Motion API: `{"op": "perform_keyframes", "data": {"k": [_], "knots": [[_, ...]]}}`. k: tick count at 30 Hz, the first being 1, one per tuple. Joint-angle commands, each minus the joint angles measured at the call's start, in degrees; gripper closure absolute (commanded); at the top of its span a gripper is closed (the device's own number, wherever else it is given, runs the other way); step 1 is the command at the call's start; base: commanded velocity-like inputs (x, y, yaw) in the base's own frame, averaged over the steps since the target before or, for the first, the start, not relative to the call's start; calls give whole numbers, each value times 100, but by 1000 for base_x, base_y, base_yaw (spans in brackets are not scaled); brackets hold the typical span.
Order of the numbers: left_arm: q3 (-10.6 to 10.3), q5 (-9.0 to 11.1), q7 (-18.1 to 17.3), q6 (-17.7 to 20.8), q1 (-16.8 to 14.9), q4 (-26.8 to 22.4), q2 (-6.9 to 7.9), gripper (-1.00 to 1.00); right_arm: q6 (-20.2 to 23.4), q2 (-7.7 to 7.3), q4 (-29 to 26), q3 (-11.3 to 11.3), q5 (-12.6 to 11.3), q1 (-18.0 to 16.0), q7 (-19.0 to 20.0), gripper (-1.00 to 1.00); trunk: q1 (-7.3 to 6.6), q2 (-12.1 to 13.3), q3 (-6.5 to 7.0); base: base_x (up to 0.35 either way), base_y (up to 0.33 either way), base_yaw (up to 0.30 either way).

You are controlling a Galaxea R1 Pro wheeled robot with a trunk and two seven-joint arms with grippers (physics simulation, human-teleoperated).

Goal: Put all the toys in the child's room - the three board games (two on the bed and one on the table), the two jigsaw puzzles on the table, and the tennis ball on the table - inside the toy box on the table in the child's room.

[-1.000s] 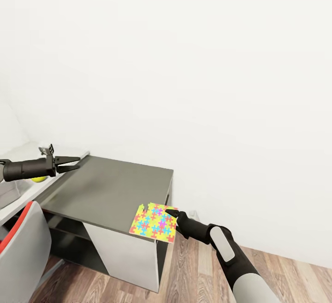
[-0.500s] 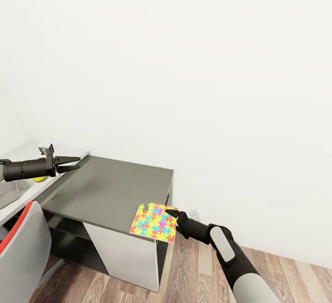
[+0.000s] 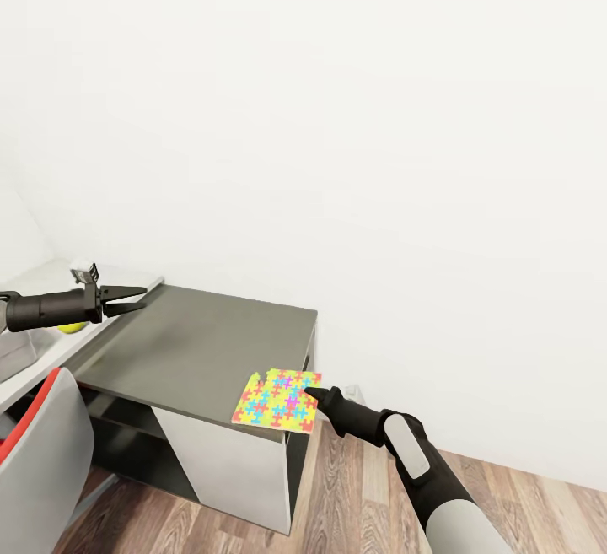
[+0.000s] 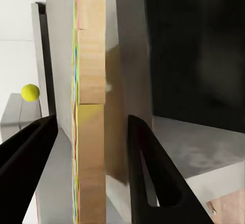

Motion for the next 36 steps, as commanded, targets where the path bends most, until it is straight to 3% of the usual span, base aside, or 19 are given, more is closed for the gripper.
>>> {"op": "perform_keyframes", "data": {"k": [1,13,18,22,32,36], "knots": [[-17,15,-16,29,-6,4,6,-100,39,9,1,-30,31,-4,11,100,-22,37,12,0,0,0],[-17,-8,-8,21,-5,10,-2,-100,38,4,-6,-29,30,18,66,100,-286,518,227,0,0,0],[-17,-20,-7,10,-4,12,-17,-100,12,4,-29,-23,52,56,819,100,-395,718,317,0,0,0],[-23,-22,4,4,-4,12,-34,-100,-2,4,-53,-19,56,80,1075,100,-483,879,389,0,0,0],[-34,-24,25,-2,-4,12,-55,-100,-50,4,-68,-25,70,109,1142,100,-703,1280,568,0,0,0],[-104,-55,18,39,129,141,-185,-100,-91,-21,-55,-156,105,128,1131,100,-702,1279,568,0,0,0]]}}
